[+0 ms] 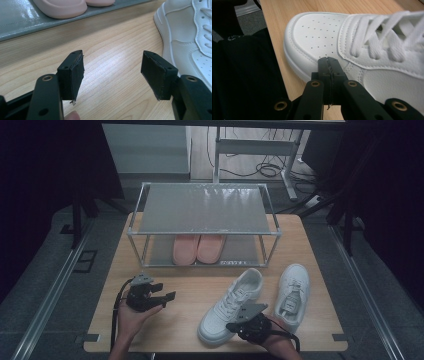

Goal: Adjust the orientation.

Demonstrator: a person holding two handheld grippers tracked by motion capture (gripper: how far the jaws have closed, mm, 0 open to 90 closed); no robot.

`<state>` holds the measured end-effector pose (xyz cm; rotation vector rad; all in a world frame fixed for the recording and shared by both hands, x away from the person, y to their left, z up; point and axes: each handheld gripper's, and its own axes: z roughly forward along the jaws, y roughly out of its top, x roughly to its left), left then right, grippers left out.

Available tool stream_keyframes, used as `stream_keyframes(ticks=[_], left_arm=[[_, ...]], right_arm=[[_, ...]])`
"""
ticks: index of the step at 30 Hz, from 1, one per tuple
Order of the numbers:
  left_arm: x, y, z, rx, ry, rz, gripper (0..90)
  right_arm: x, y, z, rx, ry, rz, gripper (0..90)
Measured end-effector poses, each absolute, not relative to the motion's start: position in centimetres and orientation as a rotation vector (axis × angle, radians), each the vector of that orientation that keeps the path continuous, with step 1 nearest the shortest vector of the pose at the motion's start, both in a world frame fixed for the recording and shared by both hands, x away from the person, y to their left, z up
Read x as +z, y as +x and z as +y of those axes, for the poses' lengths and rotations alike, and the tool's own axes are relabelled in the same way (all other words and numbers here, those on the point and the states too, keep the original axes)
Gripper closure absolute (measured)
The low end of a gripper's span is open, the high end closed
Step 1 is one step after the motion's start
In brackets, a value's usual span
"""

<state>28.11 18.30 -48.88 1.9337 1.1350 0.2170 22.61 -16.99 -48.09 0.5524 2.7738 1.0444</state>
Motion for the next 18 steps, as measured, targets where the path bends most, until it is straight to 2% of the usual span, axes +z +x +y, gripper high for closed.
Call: stream_keyframes(ticks=[18], left_arm=[[-48.9,28.1,18.4,0.22,1.932,1.145,35.5]], right_arm=[[-48.5,23.9,-15.4,1.121,0.575,2.763,90.0]])
